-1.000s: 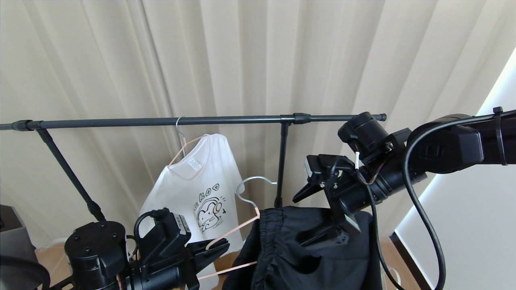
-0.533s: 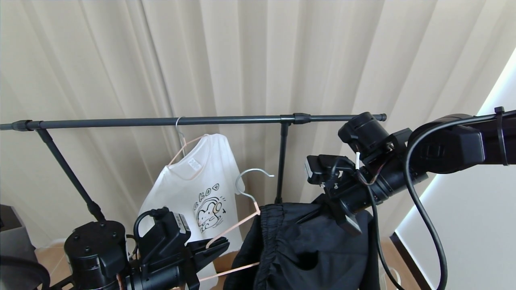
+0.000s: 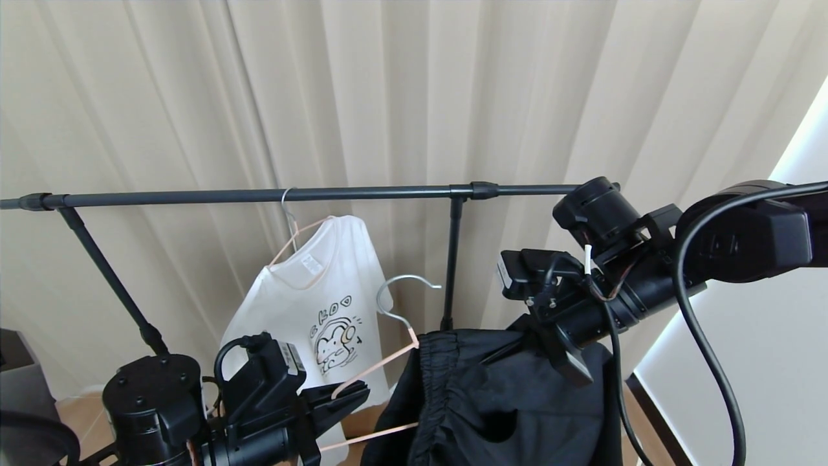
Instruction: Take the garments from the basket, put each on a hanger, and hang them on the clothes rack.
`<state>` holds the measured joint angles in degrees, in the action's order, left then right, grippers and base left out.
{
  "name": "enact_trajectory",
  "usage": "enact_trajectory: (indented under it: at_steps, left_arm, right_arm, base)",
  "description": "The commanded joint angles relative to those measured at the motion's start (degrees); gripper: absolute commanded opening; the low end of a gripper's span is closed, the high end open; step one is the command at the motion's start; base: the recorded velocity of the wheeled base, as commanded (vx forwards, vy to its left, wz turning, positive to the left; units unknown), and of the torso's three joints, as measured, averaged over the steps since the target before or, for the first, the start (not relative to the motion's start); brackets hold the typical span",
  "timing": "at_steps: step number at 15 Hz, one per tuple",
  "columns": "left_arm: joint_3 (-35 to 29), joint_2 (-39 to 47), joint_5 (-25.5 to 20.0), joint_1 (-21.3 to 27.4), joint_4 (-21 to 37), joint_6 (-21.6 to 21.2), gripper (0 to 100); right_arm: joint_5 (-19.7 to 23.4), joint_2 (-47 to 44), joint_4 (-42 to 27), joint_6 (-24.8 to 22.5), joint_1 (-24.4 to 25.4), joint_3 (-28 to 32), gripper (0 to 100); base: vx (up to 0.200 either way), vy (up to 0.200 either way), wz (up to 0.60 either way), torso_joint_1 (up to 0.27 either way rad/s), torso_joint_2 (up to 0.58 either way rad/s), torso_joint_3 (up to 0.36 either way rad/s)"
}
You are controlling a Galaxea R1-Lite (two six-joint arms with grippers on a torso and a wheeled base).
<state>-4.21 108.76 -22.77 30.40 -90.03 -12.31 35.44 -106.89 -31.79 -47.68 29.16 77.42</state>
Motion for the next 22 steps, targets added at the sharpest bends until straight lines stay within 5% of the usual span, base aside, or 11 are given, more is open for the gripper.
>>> enact_trajectory:
  at_steps: [1,2,3,8,12,14,16,22]
  left_arm:
    - [0.1,0.2,0.1,-0.2,0.0,0.1,0]
    - [0.1,0.2,0.1,-0.1,0.0,0.1,0]
    - [0.1,0.2,0.1,-0.1,0.0,0.1,100]
    - [-0.5,-2.7,0.0,-1.0,0.0,3.8,100]
    - [-5.7,-11.4,-0.3,-3.9,0.0,20.2,100]
    - [-8.2,-11.6,-0.3,-6.6,0.0,23.4,100]
    - [-10.7,-10.9,-5.6,-11.0,2.0,24.8,100]
    - [-16.4,-12.2,-6.1,-10.9,21.7,26.1,100]
  right_arm:
    - [0.1,1.3,0.0,0.0,0.0,-0.4,0]
    - [0.1,1.9,0.0,0.0,0.0,-1.0,0]
    - [0.0,2.6,0.0,0.0,0.0,-1.4,0]
    - [-0.2,5.6,0.2,0.0,-0.7,-5.2,0]
    - [-3.1,6.2,0.7,0.0,-2.4,-5.7,0]
    - [-6.0,7.0,1.9,1.0,-3.3,-5.6,0]
    - [-12.7,9.9,11.2,4.8,-4.1,-11.6,0]
    - [-14.7,12.1,48.1,7.1,-6.4,-36.6,0]
  base:
    - [0.000,0.000,0.00,0.000,0.00,0.000]
    - [0.000,0.000,0.00,0.000,0.00,0.000]
    - [0.000,0.000,0.00,0.000,0.00,0.000]
    - [0.000,0.000,0.00,0.000,0.00,0.000]
    - [0.000,0.000,0.00,0.000,0.00,0.000]
    - [0.000,0.000,0.00,0.000,0.00,0.000]
    - [0.000,0.000,0.00,0.000,0.00,0.000]
    - [0.000,0.000,0.00,0.000,0.00,0.000]
